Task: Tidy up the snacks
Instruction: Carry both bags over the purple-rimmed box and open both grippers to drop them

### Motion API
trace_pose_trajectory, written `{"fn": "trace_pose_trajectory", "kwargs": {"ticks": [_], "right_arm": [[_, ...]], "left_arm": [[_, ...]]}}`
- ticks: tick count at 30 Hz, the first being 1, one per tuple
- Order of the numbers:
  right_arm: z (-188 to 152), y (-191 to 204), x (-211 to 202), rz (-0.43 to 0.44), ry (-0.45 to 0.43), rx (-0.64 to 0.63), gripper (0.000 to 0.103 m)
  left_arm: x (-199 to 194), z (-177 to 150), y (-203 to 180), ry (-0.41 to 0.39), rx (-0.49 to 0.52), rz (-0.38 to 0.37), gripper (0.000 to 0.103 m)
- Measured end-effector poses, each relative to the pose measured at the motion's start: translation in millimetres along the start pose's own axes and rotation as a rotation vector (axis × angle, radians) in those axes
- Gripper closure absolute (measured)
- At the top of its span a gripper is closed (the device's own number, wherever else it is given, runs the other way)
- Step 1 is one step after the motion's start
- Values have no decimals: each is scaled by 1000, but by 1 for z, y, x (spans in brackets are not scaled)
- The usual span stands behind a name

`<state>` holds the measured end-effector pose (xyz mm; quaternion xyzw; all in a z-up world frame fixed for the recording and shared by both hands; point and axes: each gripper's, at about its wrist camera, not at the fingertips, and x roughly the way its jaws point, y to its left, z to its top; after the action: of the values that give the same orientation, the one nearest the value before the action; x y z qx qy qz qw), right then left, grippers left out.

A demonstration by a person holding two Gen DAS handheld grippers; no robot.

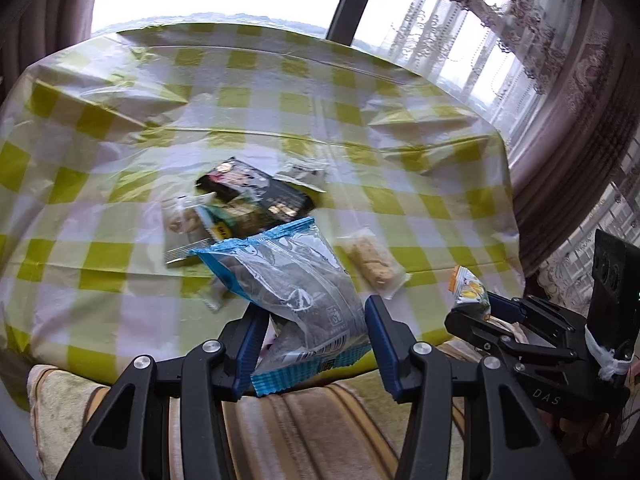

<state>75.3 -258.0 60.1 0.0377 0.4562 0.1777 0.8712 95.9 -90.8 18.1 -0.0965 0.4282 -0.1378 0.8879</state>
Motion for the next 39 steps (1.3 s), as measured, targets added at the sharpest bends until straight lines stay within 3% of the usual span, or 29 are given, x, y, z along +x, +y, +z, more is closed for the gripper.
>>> {"fn": "trace_pose_trajectory", "kwargs": {"ticks": [11, 21, 29, 39], "right_arm": [[-28, -75, -54, -99, -63, 149, 53], [-70, -168, -101, -254, -91, 327, 53], [-104, -221, -126, -367, -83, 437, 53], [-124, -256, -145, -450, -91, 517, 52]], "left_arm": [[28, 5, -96, 77, 176, -196, 53], [70, -4, -195, 217, 367, -383, 53], [92, -23, -258, 303, 501, -437, 53], [107, -55, -303, 432, 614, -507, 52]]}}
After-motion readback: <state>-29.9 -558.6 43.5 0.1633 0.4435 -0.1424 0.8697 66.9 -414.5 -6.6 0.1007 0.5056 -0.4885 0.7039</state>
